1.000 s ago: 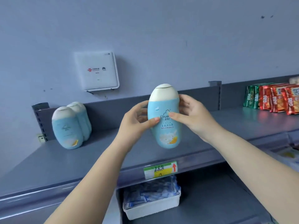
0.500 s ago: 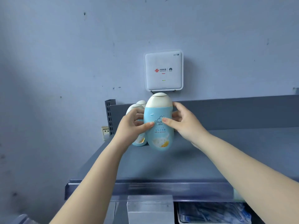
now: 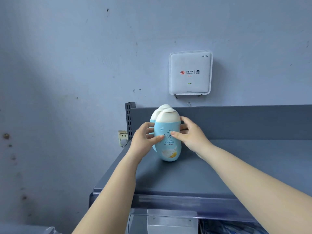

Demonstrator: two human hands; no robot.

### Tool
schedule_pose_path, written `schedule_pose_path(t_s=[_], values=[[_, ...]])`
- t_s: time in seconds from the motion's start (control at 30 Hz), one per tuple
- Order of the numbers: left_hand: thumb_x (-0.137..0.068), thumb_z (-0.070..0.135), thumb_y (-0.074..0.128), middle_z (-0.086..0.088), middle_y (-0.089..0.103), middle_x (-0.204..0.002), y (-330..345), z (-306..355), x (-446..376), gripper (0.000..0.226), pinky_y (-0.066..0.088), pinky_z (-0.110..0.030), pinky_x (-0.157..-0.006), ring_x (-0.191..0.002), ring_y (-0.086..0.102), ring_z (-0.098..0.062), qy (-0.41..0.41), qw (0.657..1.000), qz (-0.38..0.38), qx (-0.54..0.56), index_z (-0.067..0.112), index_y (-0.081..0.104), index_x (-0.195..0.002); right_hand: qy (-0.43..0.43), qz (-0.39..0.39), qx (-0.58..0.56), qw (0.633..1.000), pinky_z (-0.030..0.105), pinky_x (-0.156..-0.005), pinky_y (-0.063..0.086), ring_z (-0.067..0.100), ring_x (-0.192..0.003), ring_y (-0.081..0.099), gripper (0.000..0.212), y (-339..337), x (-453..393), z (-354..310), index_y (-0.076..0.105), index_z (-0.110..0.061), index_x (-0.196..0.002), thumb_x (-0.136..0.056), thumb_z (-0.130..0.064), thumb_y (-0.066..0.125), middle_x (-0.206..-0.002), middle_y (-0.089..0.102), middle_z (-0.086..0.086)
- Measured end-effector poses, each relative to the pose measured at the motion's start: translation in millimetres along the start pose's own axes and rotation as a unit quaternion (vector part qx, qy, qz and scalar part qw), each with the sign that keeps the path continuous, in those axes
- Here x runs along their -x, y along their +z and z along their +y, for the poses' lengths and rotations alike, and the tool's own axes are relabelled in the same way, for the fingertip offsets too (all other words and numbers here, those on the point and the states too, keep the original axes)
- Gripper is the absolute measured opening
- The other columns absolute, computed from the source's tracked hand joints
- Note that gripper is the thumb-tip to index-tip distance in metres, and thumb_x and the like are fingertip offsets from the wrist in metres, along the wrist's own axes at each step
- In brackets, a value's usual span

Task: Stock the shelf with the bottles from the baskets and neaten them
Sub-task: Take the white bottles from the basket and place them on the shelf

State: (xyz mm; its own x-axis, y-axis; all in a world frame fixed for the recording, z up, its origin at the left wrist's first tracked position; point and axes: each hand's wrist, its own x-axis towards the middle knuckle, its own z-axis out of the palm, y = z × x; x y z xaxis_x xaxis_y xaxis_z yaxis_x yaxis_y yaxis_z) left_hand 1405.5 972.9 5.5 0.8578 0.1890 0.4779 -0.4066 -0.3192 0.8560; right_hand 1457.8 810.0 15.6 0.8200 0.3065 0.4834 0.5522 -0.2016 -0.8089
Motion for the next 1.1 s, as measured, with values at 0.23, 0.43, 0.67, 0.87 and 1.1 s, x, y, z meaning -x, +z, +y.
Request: schedule_pose_path(t_s=[0.23,0.43,0.67,0.87,1.1], values=[[-0.078,0.017,0.075,0.009,0.058,-0.093,-3,-6,-1,0.029,0.049,-0.019,-0.065,-0.081,0.06,-0.009,-0.001,0.998,0.042,-0.053,0.02,0.057,-0.102,0.004,0.005,0.024,1.0,0.041,-0.09,0.051,0.022,-0.102,0.06,0.051,9,-4,3,0.049,-0.023,-0.127,-0.081,-0.02,0.071,-0.108,0.061,0.003],[-0.079,0.017,0.074,0.009,0.057,-0.091,-2,-5,-1,0.031,0.048,-0.017,-0.064,-0.083,0.059,-0.009,-0.013,0.998,0.041,-0.049,0.022,0.058,-0.105,0.007,0.002,0.043,0.999,0.04,-0.092,0.05,0.02,-0.104,0.058,0.052,8,-3,1,0.047,-0.023,-0.128,-0.082,-0.023,0.071,-0.111,0.06,0.002],[-0.082,0.014,0.07,0.001,0.056,-0.11,1,-1,4,0.045,0.044,-0.018,-0.067,-0.099,0.056,-0.015,-0.004,0.995,0.055,-0.083,0.02,0.05,-0.122,0.005,0.0,0.059,0.998,0.036,-0.093,0.048,0.019,-0.104,0.059,0.059,2,2,-10,0.04,-0.022,-0.134,-0.082,-0.023,0.07,-0.112,0.059,0.003],[-0.084,0.013,0.061,0.006,0.054,-0.094,23,30,13,0.027,0.038,-0.025,-0.077,-0.09,0.049,-0.015,0.131,0.949,0.136,-0.253,0.015,0.058,-0.11,-0.069,0.097,0.202,0.972,0.033,-0.078,0.047,0.018,-0.087,0.053,0.039,-40,24,-24,0.045,-0.017,-0.12,-0.087,-0.027,0.062,-0.099,0.05,-0.003],[-0.088,0.019,0.053,-0.001,0.062,-0.093,107,81,17,0.017,0.036,-0.027,-0.07,-0.092,0.053,-0.021,0.251,0.868,0.017,-0.427,0.012,0.062,-0.101,-0.102,0.072,0.563,0.817,0.028,-0.067,0.033,0.018,-0.1,0.049,0.022,-132,70,-32,0.051,-0.016,-0.105,-0.094,-0.034,0.047,-0.099,0.053,-0.004]])
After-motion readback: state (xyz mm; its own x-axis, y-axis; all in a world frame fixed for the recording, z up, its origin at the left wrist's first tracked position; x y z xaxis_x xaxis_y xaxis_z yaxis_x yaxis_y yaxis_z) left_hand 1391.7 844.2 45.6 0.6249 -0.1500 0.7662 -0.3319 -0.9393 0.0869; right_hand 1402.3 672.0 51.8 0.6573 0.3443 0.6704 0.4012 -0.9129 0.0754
